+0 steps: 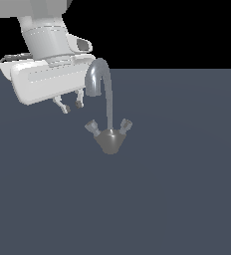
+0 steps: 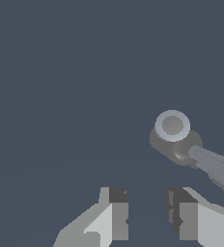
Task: Turn on the faucet by rotating a designated handle.
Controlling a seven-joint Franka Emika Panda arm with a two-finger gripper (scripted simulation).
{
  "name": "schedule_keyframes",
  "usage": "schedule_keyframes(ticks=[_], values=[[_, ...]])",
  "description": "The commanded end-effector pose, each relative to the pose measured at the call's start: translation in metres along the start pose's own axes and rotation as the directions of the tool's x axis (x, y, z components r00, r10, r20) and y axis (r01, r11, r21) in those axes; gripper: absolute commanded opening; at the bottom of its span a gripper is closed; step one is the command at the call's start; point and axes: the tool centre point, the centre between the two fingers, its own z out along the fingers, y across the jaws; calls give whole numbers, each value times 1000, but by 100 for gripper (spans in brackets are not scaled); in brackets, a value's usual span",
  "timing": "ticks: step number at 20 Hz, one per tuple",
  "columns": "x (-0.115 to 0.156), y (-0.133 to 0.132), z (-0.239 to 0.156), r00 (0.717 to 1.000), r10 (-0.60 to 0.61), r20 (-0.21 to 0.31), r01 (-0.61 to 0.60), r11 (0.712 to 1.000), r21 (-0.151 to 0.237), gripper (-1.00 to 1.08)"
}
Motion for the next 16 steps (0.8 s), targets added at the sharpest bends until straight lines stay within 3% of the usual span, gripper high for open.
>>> schedule_keyframes(ticks=[1, 2, 3, 4, 5, 6, 7, 8, 9, 10, 11, 12, 13, 14, 15, 16], values=[[19, -34, 18, 991, -135, 5, 135, 991, -21, 9], [0, 3, 40, 999, -37, 21, 38, 999, -7, 65], [-17, 29, 46, 999, 28, 33, -28, 1000, 0, 65], [18, 9, 40, 1000, -6, 8, 6, 999, -38, 57], [-26, 23, 74, 994, -86, 65, 87, 996, -18, 56], [-17, 12, 84, 990, -111, 83, 112, 994, -10, 56], [29, 16, 79, 999, -34, 25, 35, 999, -42, 78], [18, 23, 70, 1000, -10, 6, 10, 999, -50, 78], [5, 51, 87, 994, -103, 32, 105, 993, -57, 90], [-14, 80, 104, 992, -90, 86, 94, 994, -54, 93], [-6, 59, 115, 993, -39, 116, 47, 997, -67, 94], [-1, -70, 124, 988, -109, 109, 109, 994, 11, 94], [15, -86, 144, 981, -166, 100, 159, 985, 74, 94], [47, -59, 145, 995, -73, 66, 68, 995, 68, 47], [20, -26, 133, 999, 21, 32, -23, 998, 66, 47], [11, -10, 131, 1000, 27, -9, -26, 996, 81, -78]])
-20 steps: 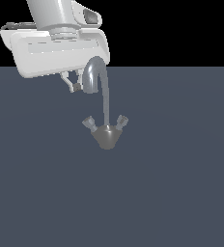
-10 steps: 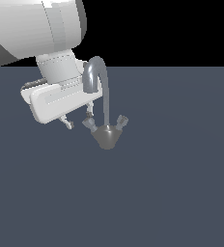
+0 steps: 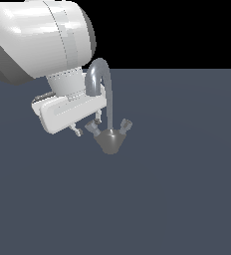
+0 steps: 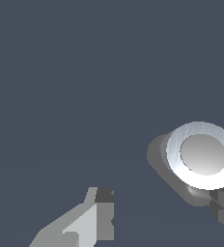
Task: Turn on the faucet by rotating a designated handle.
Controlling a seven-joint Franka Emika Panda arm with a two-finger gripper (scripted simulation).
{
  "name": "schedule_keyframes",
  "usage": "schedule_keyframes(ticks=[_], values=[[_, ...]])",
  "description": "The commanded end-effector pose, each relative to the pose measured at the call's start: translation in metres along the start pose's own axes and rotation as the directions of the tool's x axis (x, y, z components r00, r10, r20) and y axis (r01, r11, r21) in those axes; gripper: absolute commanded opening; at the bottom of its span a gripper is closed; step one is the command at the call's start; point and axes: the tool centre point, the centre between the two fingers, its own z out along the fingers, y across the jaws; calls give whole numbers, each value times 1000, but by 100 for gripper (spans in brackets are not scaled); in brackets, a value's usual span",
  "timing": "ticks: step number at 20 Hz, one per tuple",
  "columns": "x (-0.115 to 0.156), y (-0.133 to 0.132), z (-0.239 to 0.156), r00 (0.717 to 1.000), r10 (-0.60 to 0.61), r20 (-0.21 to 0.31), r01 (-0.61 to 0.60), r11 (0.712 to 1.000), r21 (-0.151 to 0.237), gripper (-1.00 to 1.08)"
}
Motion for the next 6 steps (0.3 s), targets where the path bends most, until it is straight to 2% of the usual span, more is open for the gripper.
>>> schedule_keyframes(ticks=[1, 2, 3, 4, 5, 6], values=[[-9, -44, 62, 993, 122, -9, -119, 981, 153, 46], [2, -39, 61, 983, 182, -34, -175, 971, 162, -81], [47, -68, 36, 990, 103, -91, -90, 986, 137, -44], [55, -89, 17, 991, 55, -124, -40, 992, 120, -44], [57, -18, 20, 979, 151, -139, -136, 984, 114, -20], [39, 5, 16, 967, 207, -148, -191, 975, 112, -20]])
